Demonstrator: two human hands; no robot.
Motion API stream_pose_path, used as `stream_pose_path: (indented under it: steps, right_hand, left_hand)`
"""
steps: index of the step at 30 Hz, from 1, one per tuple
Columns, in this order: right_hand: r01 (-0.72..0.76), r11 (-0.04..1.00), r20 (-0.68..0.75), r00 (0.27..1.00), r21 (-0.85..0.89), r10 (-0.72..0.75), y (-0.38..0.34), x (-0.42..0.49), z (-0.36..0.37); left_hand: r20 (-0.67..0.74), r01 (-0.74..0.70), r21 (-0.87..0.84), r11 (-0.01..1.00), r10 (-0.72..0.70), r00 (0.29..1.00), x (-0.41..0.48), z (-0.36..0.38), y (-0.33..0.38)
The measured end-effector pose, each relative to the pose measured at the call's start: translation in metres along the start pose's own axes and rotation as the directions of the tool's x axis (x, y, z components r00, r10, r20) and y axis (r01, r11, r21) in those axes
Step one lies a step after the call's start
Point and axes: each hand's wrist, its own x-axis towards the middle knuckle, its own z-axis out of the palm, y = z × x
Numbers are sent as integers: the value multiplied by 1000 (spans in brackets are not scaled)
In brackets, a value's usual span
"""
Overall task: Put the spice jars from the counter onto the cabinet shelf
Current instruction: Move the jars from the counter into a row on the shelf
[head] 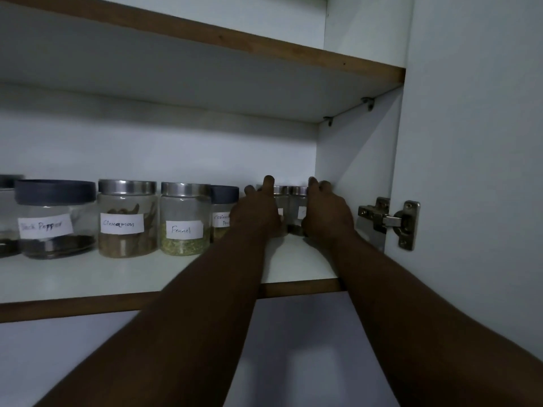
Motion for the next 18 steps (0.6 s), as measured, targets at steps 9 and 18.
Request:
stream_pose_path:
  steps: [9,18]
  right_hand:
    - [17,999,-77,997,31,-15,1,2,-3]
    - [-5,999,-24,1000,36,6,-2,0,-3]
  left_hand:
    - [56,147,-98,984,-142,988,6,3,-4]
    - [73,182,-68,981,-177,981,9,14,-8]
